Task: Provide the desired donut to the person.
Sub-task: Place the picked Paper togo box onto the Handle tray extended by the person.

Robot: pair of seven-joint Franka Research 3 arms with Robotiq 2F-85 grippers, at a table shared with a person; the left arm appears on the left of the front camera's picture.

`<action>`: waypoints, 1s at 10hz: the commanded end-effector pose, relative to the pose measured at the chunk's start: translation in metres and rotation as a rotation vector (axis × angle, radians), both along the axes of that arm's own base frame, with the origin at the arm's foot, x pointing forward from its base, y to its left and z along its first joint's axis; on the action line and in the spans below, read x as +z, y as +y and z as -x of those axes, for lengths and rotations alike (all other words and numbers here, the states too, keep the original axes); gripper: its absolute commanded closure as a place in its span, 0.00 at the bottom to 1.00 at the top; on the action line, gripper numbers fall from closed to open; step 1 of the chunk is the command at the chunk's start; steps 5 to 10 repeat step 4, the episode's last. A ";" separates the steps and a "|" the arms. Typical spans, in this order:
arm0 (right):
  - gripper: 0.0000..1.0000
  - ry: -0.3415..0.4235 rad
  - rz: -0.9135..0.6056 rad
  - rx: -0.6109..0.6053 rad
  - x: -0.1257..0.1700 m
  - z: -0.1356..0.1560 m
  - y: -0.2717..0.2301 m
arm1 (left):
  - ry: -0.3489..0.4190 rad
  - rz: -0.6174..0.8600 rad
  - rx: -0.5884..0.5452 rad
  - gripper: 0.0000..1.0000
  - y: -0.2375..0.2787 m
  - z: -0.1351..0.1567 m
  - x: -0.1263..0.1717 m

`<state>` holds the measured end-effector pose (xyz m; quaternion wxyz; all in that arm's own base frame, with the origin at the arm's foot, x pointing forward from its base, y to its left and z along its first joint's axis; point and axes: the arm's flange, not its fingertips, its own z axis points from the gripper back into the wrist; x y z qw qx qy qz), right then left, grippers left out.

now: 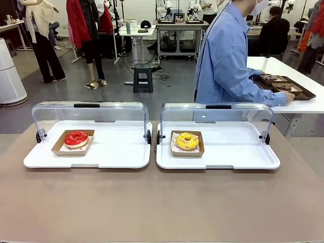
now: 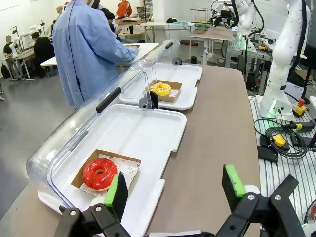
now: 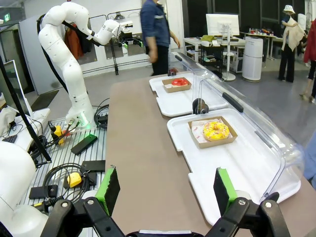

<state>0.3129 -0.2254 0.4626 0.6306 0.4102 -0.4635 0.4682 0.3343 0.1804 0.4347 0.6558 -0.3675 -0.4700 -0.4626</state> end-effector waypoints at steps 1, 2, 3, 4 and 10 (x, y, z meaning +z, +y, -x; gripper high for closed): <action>0.00 -0.007 -0.005 0.007 -0.001 0.001 0.000 | -0.010 0.004 0.003 0.00 0.001 -0.001 0.000; 0.00 -0.007 -0.005 0.007 -0.001 0.001 0.000 | -0.010 0.004 0.003 0.00 0.001 -0.001 0.000; 0.00 -0.007 -0.005 0.007 -0.001 0.001 0.000 | -0.010 0.004 0.003 0.00 0.001 -0.001 0.000; 0.00 -0.007 -0.005 0.007 -0.001 0.001 0.000 | -0.010 0.004 0.003 0.00 0.001 -0.001 0.000; 0.00 -0.007 -0.005 0.007 -0.001 0.001 0.000 | -0.010 0.004 0.003 0.00 0.001 -0.001 0.000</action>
